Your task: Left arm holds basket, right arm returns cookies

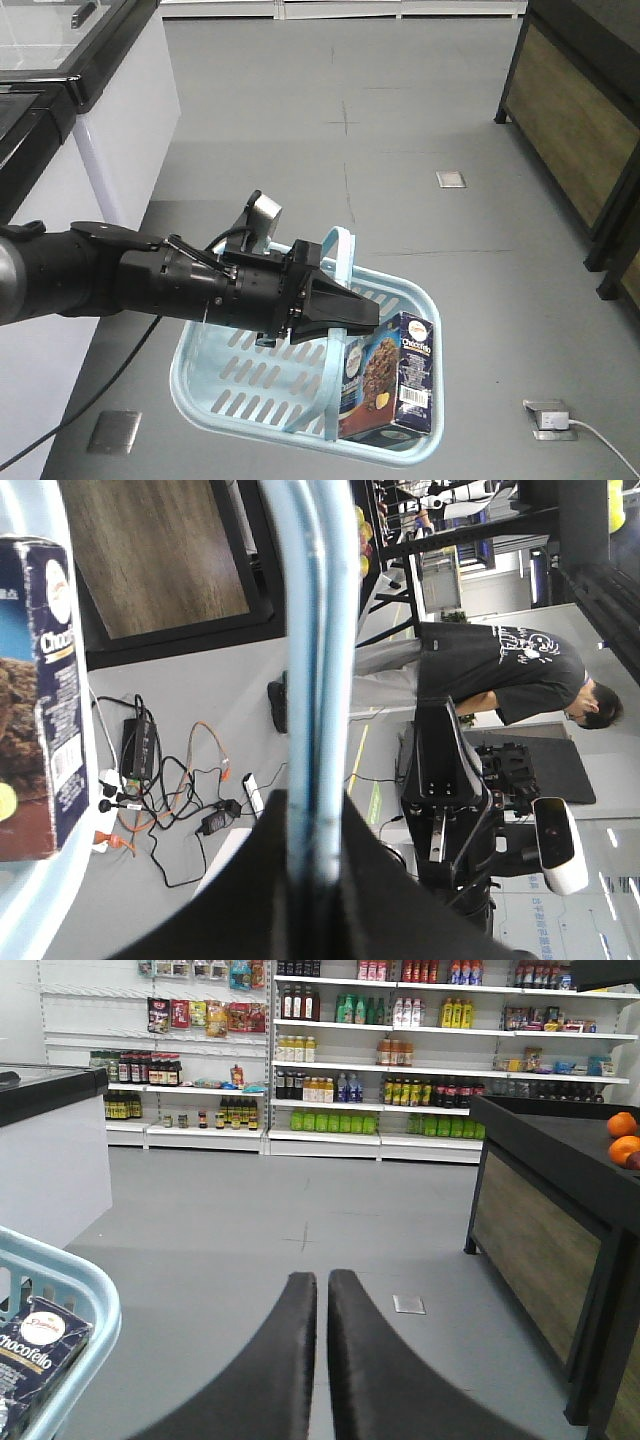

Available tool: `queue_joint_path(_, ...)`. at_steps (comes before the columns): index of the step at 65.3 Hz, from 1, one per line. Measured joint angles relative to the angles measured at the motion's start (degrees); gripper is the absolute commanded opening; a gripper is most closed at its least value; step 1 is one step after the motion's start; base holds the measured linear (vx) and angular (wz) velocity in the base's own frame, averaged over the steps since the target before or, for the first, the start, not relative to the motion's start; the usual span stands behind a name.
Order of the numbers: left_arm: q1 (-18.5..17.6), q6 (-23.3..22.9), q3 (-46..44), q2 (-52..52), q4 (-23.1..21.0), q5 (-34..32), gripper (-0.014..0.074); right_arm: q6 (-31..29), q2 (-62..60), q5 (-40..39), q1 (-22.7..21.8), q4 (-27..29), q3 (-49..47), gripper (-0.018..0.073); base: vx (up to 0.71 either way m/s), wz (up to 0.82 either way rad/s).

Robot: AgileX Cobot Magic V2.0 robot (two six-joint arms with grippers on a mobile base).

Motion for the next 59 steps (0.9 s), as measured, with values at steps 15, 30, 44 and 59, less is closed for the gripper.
queue_joint_path(15,0.1,0.0,0.0,0.0,0.0,0.0,-0.0006,0.0,0.0,0.0,0.0,0.0,0.0,-0.0003,0.16,-0.11)
queue_joint_path(30,0.1,0.0,0.0,0.0,0.0,0.0,-0.0006,0.0,0.0,0.0,0.0,0.0,0.0,-0.0003,0.2,-0.15)
queue_joint_path(44,0.1,0.0,0.0,0.0,0.0,0.0,-0.0006,0.0,0.0,0.0,0.0,0.0,0.0,-0.0003,0.22,-0.07)
queue_joint_path(59,0.1,0.0,0.0,0.0,0.0,0.0,-0.0006,0.0,0.0,0.0,0.0,0.0,0.0,-0.0003,0.23,-0.05)
